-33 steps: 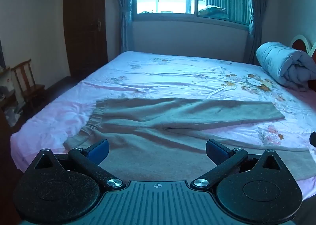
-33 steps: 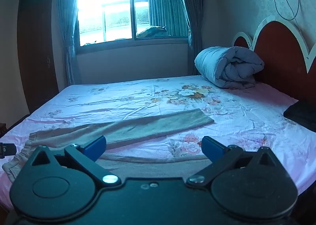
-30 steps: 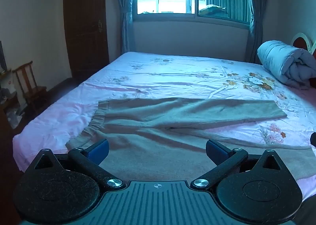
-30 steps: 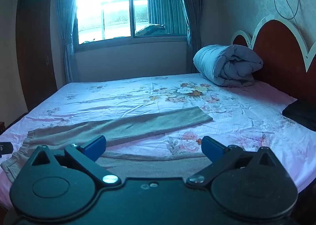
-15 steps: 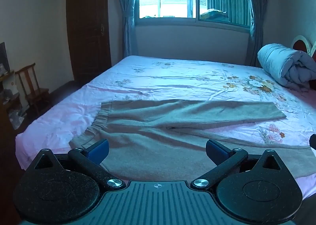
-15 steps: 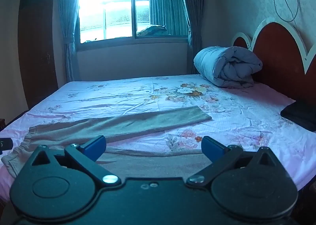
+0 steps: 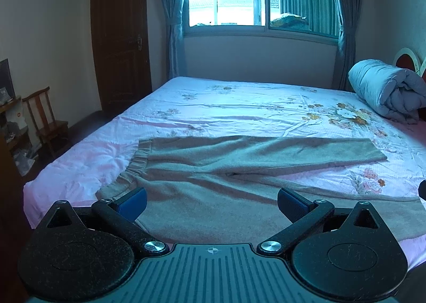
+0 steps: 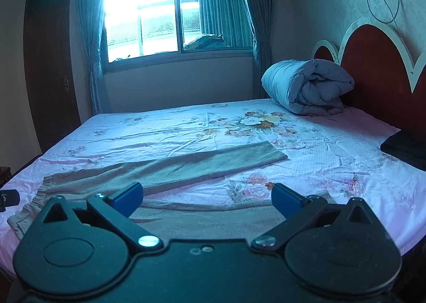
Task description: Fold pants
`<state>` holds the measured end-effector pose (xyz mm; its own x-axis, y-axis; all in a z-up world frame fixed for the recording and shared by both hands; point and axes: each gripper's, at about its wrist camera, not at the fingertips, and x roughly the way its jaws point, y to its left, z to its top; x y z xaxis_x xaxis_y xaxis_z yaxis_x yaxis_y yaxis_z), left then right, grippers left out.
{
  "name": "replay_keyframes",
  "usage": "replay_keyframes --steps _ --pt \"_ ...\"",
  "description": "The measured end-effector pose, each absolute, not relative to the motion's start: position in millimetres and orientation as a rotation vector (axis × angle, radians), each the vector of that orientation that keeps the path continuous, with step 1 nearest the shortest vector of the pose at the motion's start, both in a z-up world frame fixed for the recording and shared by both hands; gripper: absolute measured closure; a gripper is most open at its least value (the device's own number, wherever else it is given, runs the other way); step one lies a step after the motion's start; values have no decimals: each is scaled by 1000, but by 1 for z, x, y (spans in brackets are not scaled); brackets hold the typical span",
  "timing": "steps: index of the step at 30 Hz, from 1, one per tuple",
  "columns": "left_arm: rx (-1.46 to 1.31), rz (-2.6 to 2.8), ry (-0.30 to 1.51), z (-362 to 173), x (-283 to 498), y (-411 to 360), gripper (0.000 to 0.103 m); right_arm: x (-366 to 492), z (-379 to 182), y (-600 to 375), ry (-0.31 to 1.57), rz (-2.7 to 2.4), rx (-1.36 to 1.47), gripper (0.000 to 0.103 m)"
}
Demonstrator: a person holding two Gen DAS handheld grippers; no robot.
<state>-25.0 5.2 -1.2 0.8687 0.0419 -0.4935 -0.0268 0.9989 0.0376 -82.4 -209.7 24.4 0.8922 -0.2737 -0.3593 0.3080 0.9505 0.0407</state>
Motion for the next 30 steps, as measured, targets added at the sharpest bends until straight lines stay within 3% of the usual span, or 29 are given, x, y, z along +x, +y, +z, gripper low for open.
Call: replay_keyframes --steps 30 --pt "43 41 563 -15 -9 -3 0 -65 13 -215 407 -311 101 6"
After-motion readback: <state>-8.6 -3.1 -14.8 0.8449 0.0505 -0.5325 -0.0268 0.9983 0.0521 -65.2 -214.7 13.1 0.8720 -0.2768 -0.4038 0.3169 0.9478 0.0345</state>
